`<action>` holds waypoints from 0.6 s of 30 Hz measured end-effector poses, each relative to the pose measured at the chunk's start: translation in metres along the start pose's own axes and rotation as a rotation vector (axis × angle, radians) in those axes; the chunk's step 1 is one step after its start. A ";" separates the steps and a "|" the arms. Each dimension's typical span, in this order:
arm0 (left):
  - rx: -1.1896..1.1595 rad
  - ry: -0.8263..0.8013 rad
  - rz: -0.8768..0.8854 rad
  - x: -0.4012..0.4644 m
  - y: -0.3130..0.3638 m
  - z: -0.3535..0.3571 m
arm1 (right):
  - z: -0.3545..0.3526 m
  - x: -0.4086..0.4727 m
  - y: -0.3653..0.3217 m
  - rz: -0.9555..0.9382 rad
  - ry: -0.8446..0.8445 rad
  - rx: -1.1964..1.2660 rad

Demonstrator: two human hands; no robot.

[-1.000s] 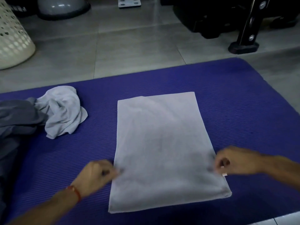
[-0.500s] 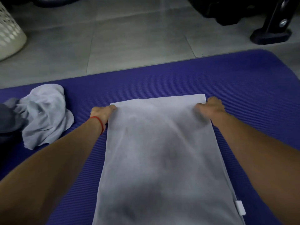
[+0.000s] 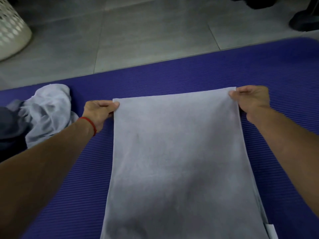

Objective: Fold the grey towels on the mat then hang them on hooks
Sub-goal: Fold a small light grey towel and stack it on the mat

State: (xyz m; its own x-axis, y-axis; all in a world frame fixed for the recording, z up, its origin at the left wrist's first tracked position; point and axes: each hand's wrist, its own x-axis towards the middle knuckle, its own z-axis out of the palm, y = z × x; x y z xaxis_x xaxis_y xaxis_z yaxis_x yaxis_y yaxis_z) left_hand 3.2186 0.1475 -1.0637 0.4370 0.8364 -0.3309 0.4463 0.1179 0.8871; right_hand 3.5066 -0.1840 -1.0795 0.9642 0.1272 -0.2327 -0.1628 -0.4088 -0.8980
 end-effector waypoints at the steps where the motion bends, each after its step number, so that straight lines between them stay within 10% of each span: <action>1: 0.028 0.021 0.001 0.004 -0.001 0.002 | 0.000 0.002 0.003 -0.009 0.009 -0.029; 7: 0.130 0.129 -0.158 0.019 -0.007 0.012 | 0.013 0.009 0.013 -0.055 0.131 -0.222; 12: 0.989 0.032 0.775 -0.042 -0.043 0.038 | 0.030 -0.074 0.028 -0.735 -0.130 -0.845; 18: 1.273 -0.259 0.617 -0.055 -0.085 0.051 | 0.008 -0.100 0.081 -0.641 -0.413 -1.240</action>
State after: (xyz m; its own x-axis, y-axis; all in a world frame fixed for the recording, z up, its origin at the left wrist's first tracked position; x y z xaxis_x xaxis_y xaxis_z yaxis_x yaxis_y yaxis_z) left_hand 3.1967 0.0642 -1.1378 0.8798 0.4411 -0.1773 0.4581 -0.8863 0.0683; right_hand 3.3949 -0.2226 -1.1317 0.6379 0.7425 -0.2043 0.7518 -0.6579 -0.0438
